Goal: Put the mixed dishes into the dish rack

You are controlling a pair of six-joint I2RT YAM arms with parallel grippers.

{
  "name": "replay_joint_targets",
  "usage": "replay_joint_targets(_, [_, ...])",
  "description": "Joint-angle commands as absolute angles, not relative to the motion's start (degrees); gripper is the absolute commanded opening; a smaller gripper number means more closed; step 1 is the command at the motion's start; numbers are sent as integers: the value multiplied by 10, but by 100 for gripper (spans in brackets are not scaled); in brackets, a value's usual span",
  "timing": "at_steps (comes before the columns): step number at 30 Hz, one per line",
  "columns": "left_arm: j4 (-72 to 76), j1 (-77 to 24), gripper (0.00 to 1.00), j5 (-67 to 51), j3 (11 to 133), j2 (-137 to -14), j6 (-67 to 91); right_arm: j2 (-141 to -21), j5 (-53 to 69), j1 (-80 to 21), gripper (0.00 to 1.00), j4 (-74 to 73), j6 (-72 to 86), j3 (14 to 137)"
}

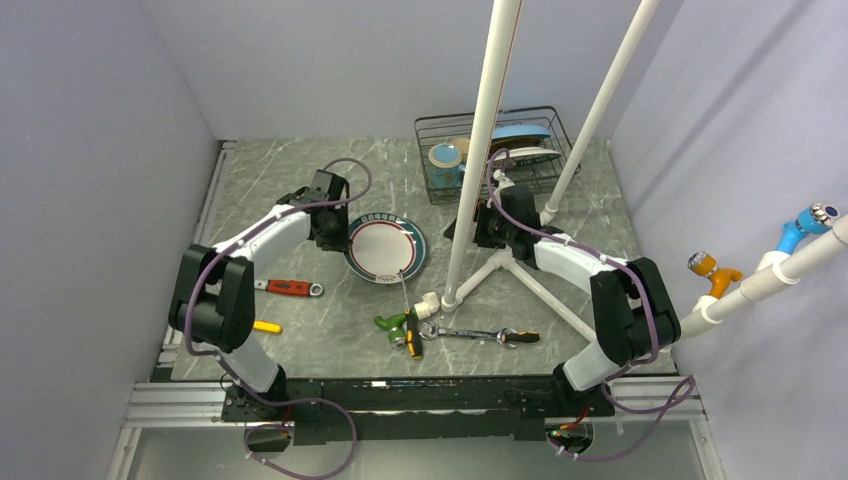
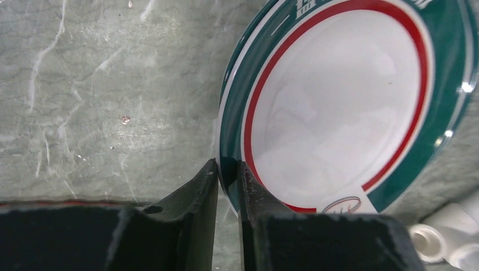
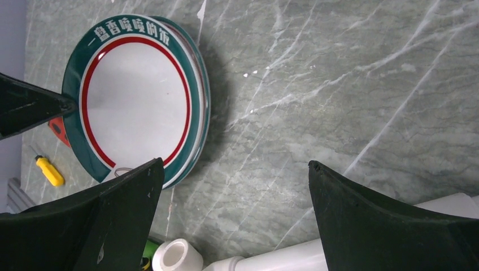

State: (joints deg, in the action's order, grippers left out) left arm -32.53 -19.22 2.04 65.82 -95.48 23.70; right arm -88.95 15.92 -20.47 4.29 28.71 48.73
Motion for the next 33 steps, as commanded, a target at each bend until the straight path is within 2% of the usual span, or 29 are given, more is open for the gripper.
replay_joint_targets(1, [-318,-178,0,-60,652,-904,253,-891,211,-206,100,65,275,507])
replay_joint_targets(6, [-279,-151,0,-173,637,-891,288,-909,267,-204,100,79,296,514])
replay_joint_targets(12, [-230,-133,0,-252,614,-878,372,-938,288,-203,99,66,349,530])
replay_joint_targets(19, [-201,-122,0,-257,585,-875,436,-939,266,-203,97,31,381,542])
replay_joint_targets(23, [-129,-99,0,-298,524,-857,515,-927,246,-204,96,16,399,542])
replay_joint_targets(33, [-7,-75,0,-354,473,-847,683,-936,230,-207,92,-12,539,539])
